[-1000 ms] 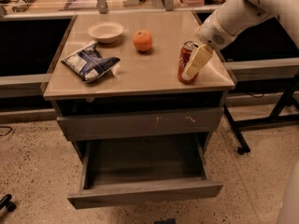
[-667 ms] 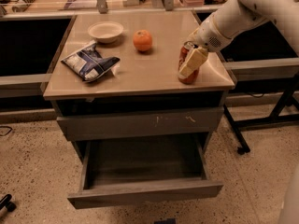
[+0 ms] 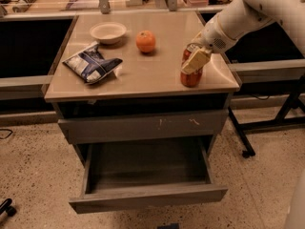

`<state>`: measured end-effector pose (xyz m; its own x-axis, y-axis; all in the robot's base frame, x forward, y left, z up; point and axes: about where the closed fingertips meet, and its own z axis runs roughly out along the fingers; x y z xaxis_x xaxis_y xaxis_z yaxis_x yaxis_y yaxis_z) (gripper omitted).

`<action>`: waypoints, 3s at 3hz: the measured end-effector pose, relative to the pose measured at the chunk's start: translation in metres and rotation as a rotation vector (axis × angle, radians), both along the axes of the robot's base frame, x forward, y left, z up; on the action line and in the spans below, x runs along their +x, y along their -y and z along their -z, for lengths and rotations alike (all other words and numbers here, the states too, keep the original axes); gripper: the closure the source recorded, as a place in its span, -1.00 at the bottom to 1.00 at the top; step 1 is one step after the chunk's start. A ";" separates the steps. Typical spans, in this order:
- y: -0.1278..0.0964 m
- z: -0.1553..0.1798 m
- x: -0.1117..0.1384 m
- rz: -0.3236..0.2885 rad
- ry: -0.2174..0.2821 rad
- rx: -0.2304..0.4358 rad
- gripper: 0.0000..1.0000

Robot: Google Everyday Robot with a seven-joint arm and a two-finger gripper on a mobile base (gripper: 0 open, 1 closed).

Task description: Place coke can into middle drawer

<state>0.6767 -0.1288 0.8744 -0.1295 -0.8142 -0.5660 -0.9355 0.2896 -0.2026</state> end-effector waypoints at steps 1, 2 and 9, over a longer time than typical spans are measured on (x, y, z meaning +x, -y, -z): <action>0.000 0.000 0.000 0.000 0.000 0.000 0.78; -0.011 -0.010 -0.017 -0.054 0.026 0.003 1.00; -0.022 0.145 -0.193 -0.255 -0.015 0.072 1.00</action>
Offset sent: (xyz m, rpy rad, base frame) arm -0.0420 0.0217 0.0285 0.0064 -0.0711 0.1219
